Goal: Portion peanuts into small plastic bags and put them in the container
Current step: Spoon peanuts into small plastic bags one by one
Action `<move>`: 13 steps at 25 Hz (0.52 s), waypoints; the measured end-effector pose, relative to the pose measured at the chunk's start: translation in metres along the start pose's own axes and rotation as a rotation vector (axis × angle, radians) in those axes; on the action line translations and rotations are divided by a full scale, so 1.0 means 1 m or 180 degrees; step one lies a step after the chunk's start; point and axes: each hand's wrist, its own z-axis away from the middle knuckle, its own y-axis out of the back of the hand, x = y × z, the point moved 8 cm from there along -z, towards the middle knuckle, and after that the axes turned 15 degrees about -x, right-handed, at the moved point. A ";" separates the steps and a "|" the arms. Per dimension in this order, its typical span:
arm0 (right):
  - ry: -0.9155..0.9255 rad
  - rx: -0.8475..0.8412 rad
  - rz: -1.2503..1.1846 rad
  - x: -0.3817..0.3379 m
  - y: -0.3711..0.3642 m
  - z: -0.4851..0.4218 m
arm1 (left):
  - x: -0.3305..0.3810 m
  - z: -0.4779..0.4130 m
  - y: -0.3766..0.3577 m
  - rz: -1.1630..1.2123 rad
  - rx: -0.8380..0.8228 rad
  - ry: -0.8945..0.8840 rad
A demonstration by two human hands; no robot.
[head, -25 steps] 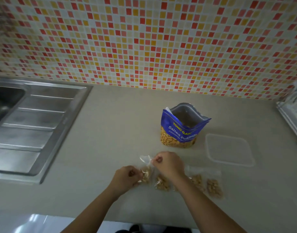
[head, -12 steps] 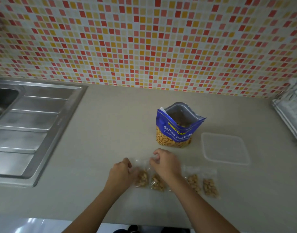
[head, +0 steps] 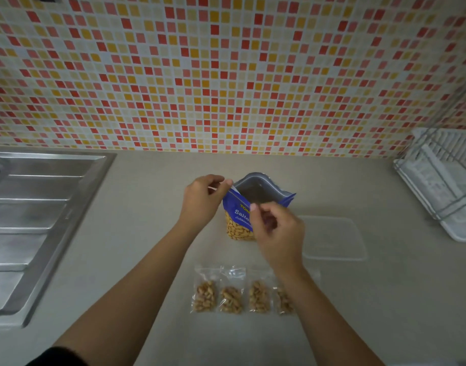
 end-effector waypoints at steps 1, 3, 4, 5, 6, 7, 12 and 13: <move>0.0038 0.0193 0.0165 0.000 0.013 -0.009 | 0.003 -0.006 -0.004 -0.0059 -0.0111 -0.0014; -0.0159 0.0250 0.0446 0.014 0.027 -0.028 | 0.009 -0.010 -0.007 -0.0256 -0.0231 -0.0081; -0.0351 0.0082 0.0547 0.025 0.026 -0.036 | 0.012 -0.011 -0.006 -0.0320 -0.0237 -0.0140; -0.0516 -0.0151 0.0629 0.037 0.021 -0.040 | 0.015 -0.010 -0.004 -0.0342 -0.0234 -0.0188; -0.0598 -0.0352 0.0699 0.046 0.015 -0.042 | 0.018 -0.009 -0.001 -0.0339 -0.0243 -0.0218; -0.0612 -0.0466 0.0743 0.050 0.010 -0.043 | 0.023 -0.007 0.002 -0.0331 -0.0286 -0.0246; -0.0518 -0.0360 0.0861 0.054 0.011 -0.046 | 0.046 0.015 0.029 -0.1081 -0.0384 -0.0750; -0.0501 -0.0332 0.0934 0.054 0.011 -0.046 | 0.046 0.019 0.034 -0.1330 -0.0337 -0.0811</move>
